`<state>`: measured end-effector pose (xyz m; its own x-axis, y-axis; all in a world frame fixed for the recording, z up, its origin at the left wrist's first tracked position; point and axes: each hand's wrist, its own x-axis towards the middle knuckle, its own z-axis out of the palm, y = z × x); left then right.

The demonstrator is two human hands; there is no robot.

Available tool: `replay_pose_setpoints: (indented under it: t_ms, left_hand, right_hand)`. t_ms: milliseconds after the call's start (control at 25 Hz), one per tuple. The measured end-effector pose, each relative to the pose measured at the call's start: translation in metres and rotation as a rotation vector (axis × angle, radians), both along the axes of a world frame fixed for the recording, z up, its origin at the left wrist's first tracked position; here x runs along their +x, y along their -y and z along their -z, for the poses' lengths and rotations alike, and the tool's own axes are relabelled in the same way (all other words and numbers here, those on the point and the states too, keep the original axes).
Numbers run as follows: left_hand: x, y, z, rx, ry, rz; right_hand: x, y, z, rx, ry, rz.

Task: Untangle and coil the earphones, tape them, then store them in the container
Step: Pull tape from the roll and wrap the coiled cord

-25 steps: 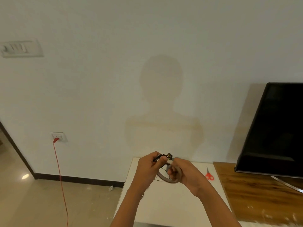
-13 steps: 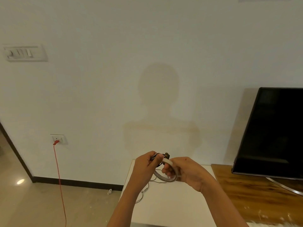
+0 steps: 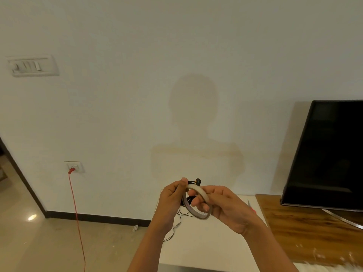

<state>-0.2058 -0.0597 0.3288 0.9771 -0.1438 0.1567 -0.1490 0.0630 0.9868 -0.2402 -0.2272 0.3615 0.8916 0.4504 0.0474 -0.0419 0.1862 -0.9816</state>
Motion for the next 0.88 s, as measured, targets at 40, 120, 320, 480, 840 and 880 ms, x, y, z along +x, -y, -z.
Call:
replay_pose_setpoints:
  t_ms: [40,120,320,480,840,880]
  left_hand:
    - [0.0,0.0,-0.001,0.005,0.0,-0.001]
    - [-0.001,0.0,-0.002,0.005,-0.009,-0.004]
    - [-0.005,0.006,-0.001,-0.049,-0.086,-0.073]
    - [-0.009,0.009,0.003,-0.118,-0.151,-0.059]
    - [-0.013,0.01,0.0,-0.162,-0.178,-0.046]
    - [-0.013,0.01,-0.002,-0.156,-0.174,-0.068]
  right_hand:
    - [-0.001,0.0,-0.001,0.008,0.001,0.0]
    - [-0.004,-0.002,-0.002,0.032,-0.007,0.025]
    - [-0.008,-0.009,-0.004,-0.025,0.003,0.233]
    - [-0.01,-0.007,-0.003,-0.008,0.027,0.173]
    - [-0.015,-0.008,-0.004,0.007,0.032,0.154]
    - [-0.014,-0.008,-0.004,-0.002,0.015,0.171]
